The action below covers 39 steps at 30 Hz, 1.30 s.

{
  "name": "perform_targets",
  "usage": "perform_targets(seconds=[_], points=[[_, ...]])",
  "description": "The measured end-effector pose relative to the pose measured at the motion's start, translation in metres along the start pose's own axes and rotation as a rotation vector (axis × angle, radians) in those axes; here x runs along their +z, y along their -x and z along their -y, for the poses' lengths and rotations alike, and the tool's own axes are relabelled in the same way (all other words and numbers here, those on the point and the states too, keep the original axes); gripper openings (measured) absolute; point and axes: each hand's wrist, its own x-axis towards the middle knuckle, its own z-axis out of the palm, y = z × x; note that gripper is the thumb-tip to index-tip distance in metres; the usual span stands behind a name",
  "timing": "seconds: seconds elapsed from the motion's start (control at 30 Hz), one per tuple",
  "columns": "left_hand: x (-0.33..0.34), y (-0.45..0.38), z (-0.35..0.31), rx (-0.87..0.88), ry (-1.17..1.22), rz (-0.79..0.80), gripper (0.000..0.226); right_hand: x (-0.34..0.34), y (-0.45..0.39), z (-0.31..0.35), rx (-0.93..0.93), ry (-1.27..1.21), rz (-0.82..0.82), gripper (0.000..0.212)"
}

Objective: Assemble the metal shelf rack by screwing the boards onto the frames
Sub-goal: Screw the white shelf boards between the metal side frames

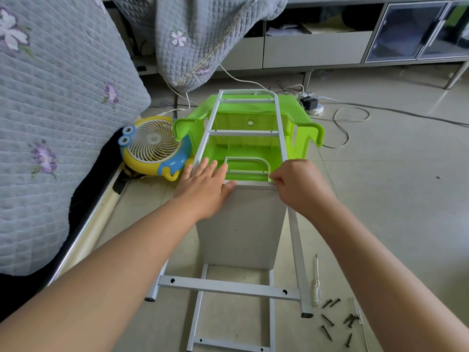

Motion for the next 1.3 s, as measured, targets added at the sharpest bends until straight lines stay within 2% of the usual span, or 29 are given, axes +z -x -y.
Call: perform_targets(seconds=[0.13, 0.23, 0.43, 0.7, 0.9, 1.07, 1.1, 1.2, 1.3], points=[[-0.003, 0.000, 0.000, 0.064, 0.051, -0.087, 0.052, 0.001, -0.001, 0.009, 0.077, 0.043, -0.006, 0.020], [-0.006, 0.002, 0.005, 0.156, 0.091, -0.223, 0.031, 0.003, -0.004, 0.009, 0.080, 0.041, -0.021, 0.020], [-0.012, 0.002, 0.010, 0.148, 0.114, -0.183, 0.023, -0.001, -0.003, -0.002, 0.013, -0.054, -0.034, 0.029], [-0.016, 0.004, 0.015, 0.191, 0.089, -0.142, 0.025, -0.015, -0.005, 0.002, -0.066, 0.039, 0.125, 0.027], [-0.010, 0.012, 0.017, 0.206, 0.165, -0.216, 0.028, -0.010, 0.001, 0.005, -0.049, 0.143, 0.128, 0.015], [-0.010, 0.012, 0.018, 0.214, 0.182, -0.218, 0.030, -0.011, -0.002, 0.003, -0.028, 0.093, 0.130, 0.017], [-0.011, 0.013, 0.018, 0.213, 0.167, -0.200, 0.031, -0.011, -0.002, 0.003, -0.034, 0.088, 0.122, 0.018], [-0.012, 0.016, 0.013, 0.196, 0.126, -0.169, 0.053, -0.012, 0.001, 0.001, -0.092, 0.037, 0.083, 0.025], [-0.007, 0.013, -0.002, 0.121, 0.130, -0.188, 0.049, -0.010, 0.009, -0.014, -0.053, -0.178, -0.100, 0.029]])
